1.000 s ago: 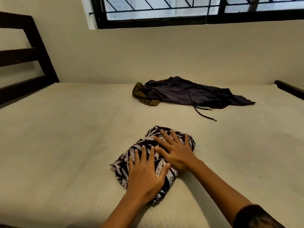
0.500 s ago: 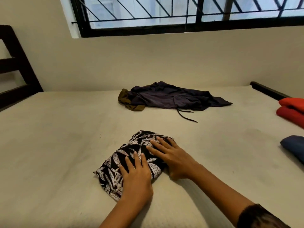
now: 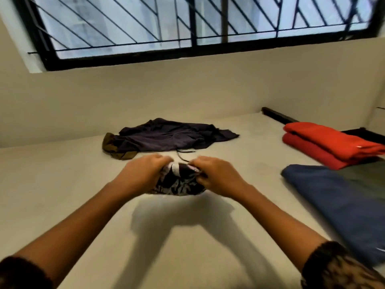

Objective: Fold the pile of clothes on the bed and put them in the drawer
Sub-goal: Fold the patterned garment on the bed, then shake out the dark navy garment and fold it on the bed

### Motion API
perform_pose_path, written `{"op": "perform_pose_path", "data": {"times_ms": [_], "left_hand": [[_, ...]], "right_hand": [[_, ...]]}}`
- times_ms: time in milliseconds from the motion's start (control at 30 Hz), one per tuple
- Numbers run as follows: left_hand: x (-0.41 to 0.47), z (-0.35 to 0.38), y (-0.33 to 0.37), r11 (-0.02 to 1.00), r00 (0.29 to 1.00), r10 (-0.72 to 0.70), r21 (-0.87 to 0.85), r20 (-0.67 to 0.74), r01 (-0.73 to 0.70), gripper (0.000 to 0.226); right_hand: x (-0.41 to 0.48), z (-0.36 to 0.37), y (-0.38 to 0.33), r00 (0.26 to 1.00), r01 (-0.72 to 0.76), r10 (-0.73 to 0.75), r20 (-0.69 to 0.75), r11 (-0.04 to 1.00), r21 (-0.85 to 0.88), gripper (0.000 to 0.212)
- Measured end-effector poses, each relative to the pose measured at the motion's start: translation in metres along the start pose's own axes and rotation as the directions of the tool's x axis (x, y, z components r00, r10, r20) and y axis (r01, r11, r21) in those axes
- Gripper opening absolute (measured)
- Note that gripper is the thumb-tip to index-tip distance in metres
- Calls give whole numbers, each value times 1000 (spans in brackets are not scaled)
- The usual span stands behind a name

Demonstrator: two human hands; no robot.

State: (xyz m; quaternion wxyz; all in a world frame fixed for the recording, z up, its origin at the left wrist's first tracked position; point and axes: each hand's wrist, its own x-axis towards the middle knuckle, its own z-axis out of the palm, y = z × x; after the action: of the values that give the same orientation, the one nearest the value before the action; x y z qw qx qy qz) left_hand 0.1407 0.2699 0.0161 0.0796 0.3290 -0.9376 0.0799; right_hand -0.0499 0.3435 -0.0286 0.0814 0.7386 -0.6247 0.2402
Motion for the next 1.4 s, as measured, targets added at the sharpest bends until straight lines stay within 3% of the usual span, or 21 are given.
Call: {"op": "perform_pose_path", "data": {"times_ms": [100, 233, 333, 400, 467, 533, 567, 633, 700, 767, 900, 1033, 1200, 1333, 1400], "left_hand": [[49, -4, 49, 972, 946, 228, -11, -229, -237, 52], [101, 7, 125, 903, 803, 415, 91, -427, -419, 57], [110, 43, 153, 861, 752, 491, 111, -440, -497, 51], [99, 81, 168, 823, 767, 563, 120, -307, -556, 44], [79, 110, 182, 864, 861, 502, 11, -79, -503, 46], [68, 127, 184, 939, 946, 325, -121, 0, -322, 47], [65, 128, 184, 953, 965, 262, -161, 15, -257, 47], [65, 123, 183, 955, 973, 227, -206, 37, -215, 47], [68, 114, 186, 936, 977, 204, -306, 64, -175, 49], [69, 112, 194, 909, 972, 223, -376, 75, -180, 51], [59, 134, 207, 938, 922, 288, -270, 259, -217, 53], [53, 141, 207, 945, 909, 269, -268, 319, -186, 54], [57, 121, 174, 945, 922, 219, -306, 318, -118, 57], [69, 112, 115, 966, 936, 89, -260, 340, 3, 63], [80, 111, 77, 976, 934, 23, -210, 356, 56, 66]], "right_hand": [[-36, -64, 30, 980, -185, 172, -97, 971, -150, 30], [-95, -107, 41, 903, -410, 292, -314, 804, -431, 30], [-130, -67, 24, 874, -479, 328, -358, 701, -528, 37], [-153, -23, 13, 856, -513, 441, -270, 658, -552, 35], [-172, 14, 4, 819, -537, 560, -127, 669, -514, 42], [-182, 30, 2, 810, -527, 586, -9, 722, -448, 65], [-182, 29, 3, 813, -541, 581, -30, 738, -404, 59], [-179, 14, 8, 807, -589, 563, -177, 751, -297, 38], [-169, -6, 20, 776, -627, 589, -226, 760, -172, 57], [-162, -18, 39, 771, -637, 619, -151, 750, -176, 80], [-181, 0, 58, 760, -601, 647, 53, 732, -320, 90], [-191, 16, 57, 704, -648, 700, 123, 703, -293, 93], [-153, 0, 52, 674, -655, 726, 137, 674, -342, 126], [-92, 3, 46, 760, -569, 633, 146, 757, -322, 115], [-52, 13, 50, 790, -521, 584, 190, 801, -295, 84]]}}
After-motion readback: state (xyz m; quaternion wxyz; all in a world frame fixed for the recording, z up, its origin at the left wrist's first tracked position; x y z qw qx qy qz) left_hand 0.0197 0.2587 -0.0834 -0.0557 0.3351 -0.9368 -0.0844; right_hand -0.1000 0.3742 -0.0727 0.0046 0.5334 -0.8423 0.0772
